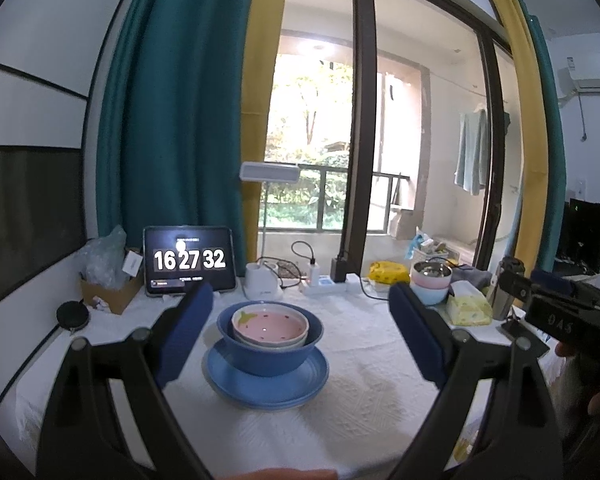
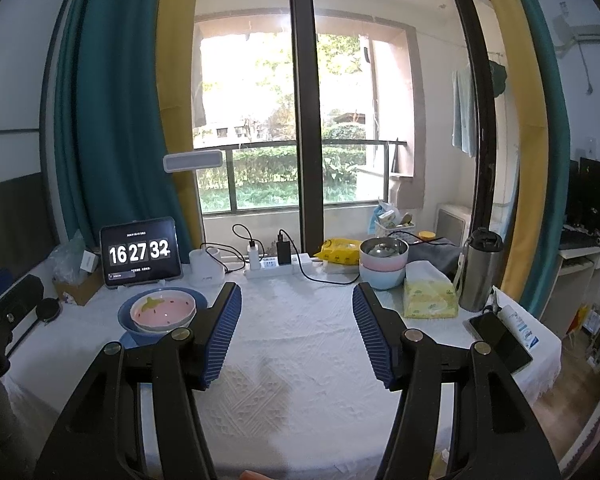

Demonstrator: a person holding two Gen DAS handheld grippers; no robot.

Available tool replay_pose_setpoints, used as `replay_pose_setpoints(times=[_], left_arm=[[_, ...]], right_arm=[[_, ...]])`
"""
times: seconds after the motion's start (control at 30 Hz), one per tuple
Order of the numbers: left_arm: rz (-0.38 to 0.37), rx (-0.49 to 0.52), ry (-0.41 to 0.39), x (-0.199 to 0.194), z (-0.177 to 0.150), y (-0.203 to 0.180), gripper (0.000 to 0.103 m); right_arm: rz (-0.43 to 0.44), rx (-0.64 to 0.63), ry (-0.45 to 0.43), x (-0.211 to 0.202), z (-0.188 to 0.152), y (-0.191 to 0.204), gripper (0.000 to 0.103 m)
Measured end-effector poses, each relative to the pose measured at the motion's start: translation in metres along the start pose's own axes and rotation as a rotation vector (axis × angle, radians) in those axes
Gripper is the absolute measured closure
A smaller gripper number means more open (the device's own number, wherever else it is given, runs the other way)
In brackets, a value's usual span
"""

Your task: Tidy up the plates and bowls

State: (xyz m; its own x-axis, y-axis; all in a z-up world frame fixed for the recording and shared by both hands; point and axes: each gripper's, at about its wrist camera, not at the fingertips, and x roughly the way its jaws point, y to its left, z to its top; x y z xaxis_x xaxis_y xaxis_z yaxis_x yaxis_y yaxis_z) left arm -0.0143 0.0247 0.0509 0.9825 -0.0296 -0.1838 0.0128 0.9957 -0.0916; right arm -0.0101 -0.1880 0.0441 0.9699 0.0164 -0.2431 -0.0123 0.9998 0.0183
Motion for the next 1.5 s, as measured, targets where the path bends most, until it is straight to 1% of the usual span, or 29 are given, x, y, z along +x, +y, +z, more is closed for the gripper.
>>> replay_pose_setpoints(times=[1.5], left_arm=[[-0.004, 0.0, 0.011, 0.0015, -0.0026, -0.0068, 0.012]], right_arm=[[0.02, 0.017, 0.017, 0.0003, -0.0021, 0.0004, 0.042]])
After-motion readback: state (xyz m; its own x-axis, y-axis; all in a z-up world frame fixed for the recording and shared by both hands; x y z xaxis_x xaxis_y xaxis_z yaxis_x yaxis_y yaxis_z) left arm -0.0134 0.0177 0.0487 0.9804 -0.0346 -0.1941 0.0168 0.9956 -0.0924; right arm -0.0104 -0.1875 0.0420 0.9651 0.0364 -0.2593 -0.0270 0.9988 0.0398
